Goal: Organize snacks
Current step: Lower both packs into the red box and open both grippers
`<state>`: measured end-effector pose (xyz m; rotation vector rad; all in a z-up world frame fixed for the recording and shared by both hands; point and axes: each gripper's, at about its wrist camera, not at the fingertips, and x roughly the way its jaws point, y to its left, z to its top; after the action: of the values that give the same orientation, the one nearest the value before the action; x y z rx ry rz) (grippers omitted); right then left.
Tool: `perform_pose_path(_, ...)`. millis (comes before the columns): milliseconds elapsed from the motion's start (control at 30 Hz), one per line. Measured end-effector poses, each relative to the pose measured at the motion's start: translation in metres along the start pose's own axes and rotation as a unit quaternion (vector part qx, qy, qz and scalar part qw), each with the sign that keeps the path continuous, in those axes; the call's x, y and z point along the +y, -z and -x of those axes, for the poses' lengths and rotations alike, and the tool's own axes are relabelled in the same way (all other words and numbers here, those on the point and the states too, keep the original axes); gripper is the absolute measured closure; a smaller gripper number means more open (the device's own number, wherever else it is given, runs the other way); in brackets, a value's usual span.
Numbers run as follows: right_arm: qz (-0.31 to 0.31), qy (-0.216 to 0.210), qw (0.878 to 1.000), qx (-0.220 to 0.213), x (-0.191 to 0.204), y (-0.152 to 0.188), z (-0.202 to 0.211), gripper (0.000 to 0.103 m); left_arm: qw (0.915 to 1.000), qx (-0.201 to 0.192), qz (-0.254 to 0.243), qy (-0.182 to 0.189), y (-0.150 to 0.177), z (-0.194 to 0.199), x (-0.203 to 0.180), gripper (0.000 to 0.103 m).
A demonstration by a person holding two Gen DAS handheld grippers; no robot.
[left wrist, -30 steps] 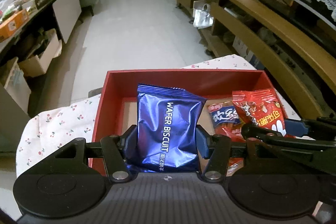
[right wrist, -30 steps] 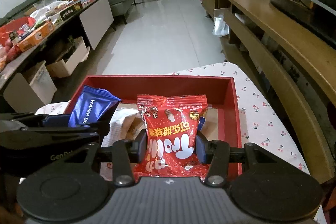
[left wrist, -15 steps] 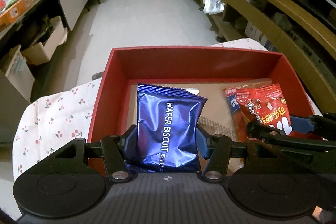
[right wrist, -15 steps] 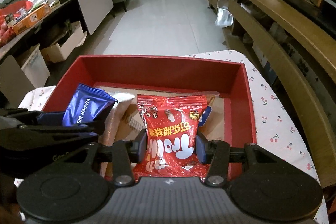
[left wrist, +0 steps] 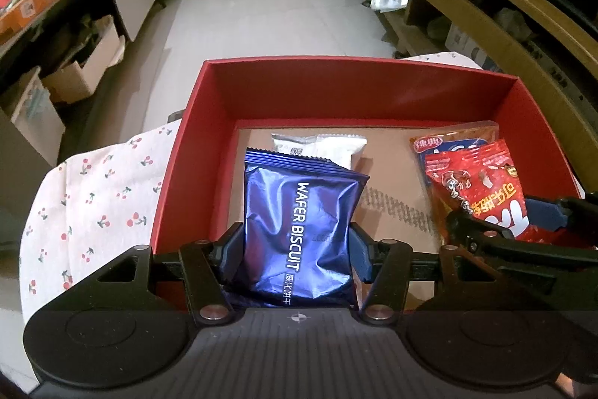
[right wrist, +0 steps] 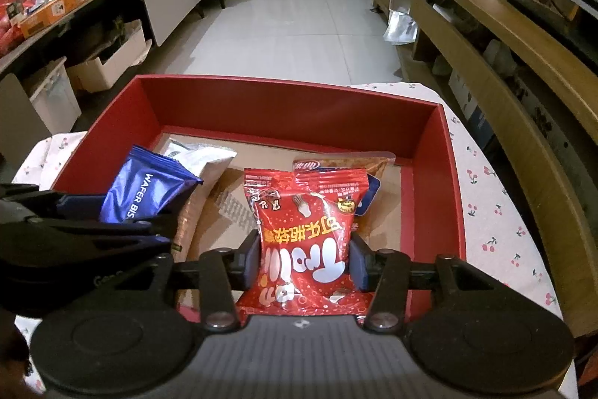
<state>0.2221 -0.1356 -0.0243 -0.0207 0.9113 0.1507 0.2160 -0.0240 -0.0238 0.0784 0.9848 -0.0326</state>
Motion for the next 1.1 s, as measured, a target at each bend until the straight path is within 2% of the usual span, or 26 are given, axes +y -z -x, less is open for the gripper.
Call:
perform_pose_path(433, -0.001, 0.0, 1.0, -0.003, -0.001, -0.001, 0.0, 0.046, 1.0, -0.004, 0.003, -0.001, -0.001, 0.004, 0.001, 0.034)
perform_pose_path(667, 0.0, -0.002, 1.0, -0.007, -0.001, -0.002, 0.003, 0.042, 0.9999, -0.005, 0.011, -0.001, -0.001, 0.008, 0.005, 0.03)
perform_pose_path(1100, -0.013, -0.01, 1.0, -0.024, -0.007, -0.007, 0.015, 0.038, 0.9993, -0.015, 0.03, 0.015, -0.006, 0.019, 0.013, 0.028)
